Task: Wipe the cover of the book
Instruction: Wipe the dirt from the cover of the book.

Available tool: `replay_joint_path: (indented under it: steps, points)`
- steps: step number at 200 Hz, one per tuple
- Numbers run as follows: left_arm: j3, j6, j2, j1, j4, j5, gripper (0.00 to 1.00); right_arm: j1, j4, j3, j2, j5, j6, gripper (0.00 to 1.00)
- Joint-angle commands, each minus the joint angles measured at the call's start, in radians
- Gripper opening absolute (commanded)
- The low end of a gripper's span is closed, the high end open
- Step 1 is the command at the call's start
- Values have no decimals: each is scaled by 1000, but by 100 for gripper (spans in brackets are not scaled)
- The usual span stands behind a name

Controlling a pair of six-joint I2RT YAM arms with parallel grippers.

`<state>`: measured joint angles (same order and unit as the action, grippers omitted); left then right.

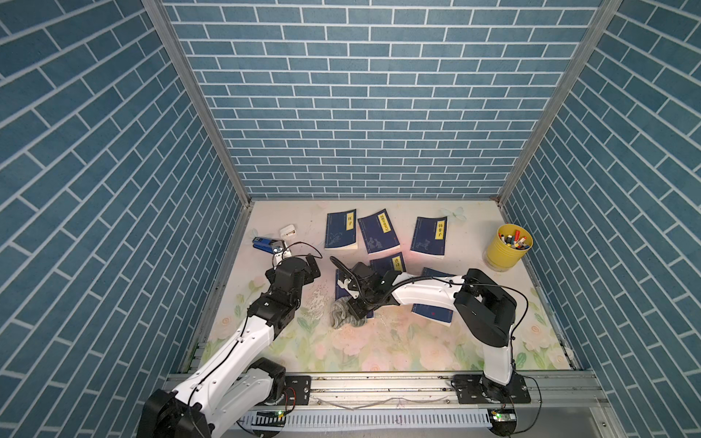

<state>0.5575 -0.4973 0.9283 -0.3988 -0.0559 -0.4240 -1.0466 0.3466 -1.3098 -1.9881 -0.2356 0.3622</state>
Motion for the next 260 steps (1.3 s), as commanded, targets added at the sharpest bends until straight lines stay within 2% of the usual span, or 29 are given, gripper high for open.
replay_joint_path:
  steps: [1,29,75,99,155,186,220,260]
  points:
    - [14,-11,-9,4,-14,-13,100,78,106,-51,-143,9,6,0]
    - [17,-18,-26,5,-28,-21,100,159,132,-232,-244,-32,-36,0]
    - [9,-32,-40,7,-29,-19,100,165,249,-465,-359,-63,-110,0]
    - [4,-36,-43,8,-27,-17,100,155,246,-434,-340,-62,-117,0]
    - [20,-13,-45,17,-42,-33,100,64,208,-214,-213,-42,-113,0]
    - [11,-15,-45,18,-32,-35,100,38,167,-155,-214,-66,-80,0]
    - [9,-14,-41,23,-30,-31,100,86,160,-235,-278,-53,-75,0]
    - [9,-19,-49,24,-36,-21,100,153,243,-451,-382,-64,-131,0]
